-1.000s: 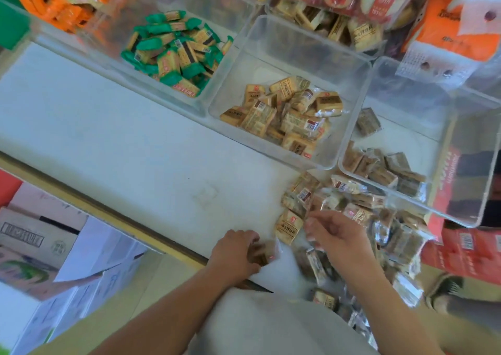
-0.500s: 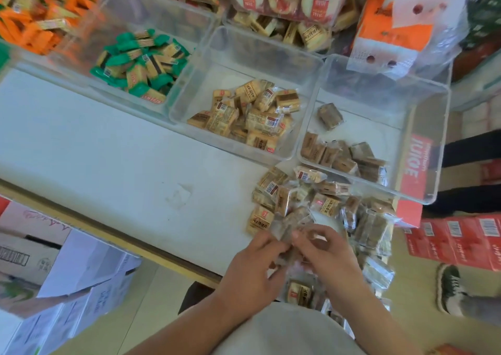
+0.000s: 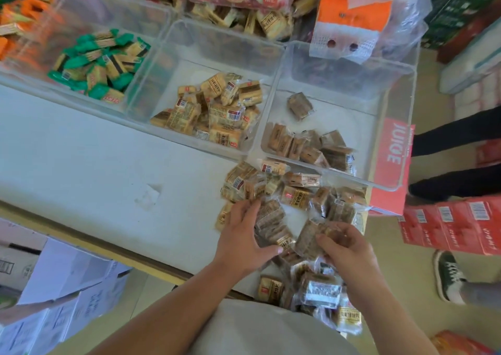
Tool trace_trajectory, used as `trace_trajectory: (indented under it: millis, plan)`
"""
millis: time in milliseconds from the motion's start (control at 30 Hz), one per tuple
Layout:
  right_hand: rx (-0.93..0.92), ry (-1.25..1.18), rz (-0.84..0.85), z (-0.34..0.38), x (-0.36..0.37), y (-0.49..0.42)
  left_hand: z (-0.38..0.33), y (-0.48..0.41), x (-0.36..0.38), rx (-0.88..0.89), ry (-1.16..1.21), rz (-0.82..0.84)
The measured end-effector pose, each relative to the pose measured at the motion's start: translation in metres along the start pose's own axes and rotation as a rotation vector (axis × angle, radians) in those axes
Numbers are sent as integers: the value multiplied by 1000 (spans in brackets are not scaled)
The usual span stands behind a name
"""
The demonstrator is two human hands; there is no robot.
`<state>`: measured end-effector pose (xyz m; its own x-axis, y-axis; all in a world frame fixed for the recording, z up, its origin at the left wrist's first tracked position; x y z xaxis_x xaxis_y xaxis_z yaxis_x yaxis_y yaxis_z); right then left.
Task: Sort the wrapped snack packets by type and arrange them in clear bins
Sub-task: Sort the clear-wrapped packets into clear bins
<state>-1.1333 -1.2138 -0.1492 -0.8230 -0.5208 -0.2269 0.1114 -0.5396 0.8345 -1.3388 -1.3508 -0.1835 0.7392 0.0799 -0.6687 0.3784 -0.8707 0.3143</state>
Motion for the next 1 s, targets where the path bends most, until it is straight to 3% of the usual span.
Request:
trace_trajectory:
  millis: [333,600,733,900,1000]
  plan:
    - [1,160,166,3,22,-12,3,-18,4,-120,-172,108]
    - [-57,145,68,21,21,-6,0,-6,-2,-88,-74,-72]
    - [-56,157,77,26,25,-6,-5,-4,-8,-89,93,-138]
    - [-109,83,90,47,31,3,-2,3,-40,-223,513,-353]
    - [-117,113,118,54,41,10,-24,4,-39,-206,672,-278]
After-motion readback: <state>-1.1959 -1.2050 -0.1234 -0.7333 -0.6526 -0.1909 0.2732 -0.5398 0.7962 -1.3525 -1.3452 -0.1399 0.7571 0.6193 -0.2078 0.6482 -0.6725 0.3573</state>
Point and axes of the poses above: each hand's wrist, its own y-axis away from the middle knuckle, its own x-axis out of the palm, z = x × y, the point moved 10 cm from there along -y, towards the middle knuckle, and after that the axes turned 14 degrees about x, right-handed, at the moved point
